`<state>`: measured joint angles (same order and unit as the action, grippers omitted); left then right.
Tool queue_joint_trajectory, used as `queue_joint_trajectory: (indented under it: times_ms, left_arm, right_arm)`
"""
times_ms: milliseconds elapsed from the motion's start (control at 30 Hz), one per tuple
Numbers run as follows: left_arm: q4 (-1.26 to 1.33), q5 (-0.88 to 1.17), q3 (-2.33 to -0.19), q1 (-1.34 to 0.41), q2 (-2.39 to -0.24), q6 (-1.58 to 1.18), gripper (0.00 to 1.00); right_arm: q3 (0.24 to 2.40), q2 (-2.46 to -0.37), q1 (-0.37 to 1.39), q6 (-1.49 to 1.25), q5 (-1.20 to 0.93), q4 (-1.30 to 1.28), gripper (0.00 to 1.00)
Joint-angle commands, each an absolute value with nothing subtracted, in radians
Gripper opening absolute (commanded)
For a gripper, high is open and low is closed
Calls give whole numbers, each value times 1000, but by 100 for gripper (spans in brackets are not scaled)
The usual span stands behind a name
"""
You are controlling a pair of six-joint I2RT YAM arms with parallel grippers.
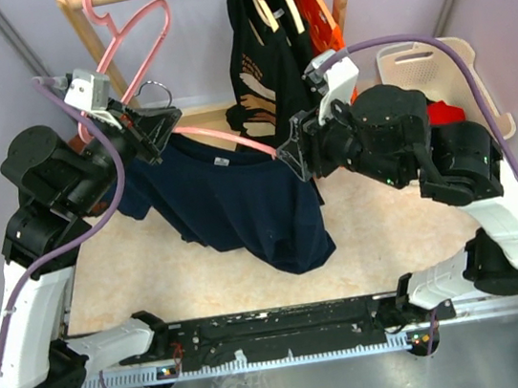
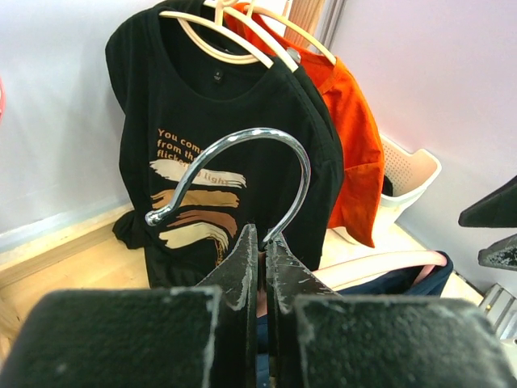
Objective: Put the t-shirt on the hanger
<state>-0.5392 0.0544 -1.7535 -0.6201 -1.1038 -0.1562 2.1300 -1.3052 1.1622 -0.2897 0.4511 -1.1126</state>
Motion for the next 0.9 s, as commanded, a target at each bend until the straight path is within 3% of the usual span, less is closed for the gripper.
queue_joint_trajectory:
  times_ms: [0,300,867]
  left_arm:
    - [-482,73,-1795,-618,-1091,-143,0]
    - [-476,87,-1793,-618,-1088,-146,0]
    - [-480,135,-1808,-618,-1075,-154,0]
  right_arm:
    - [2127,-1285,1167,-288,349,-1113,44]
    - [2000,-1207,1166,-312,341,-1089,43]
    - [2015,-1222,1167,-292,357,-1069,36]
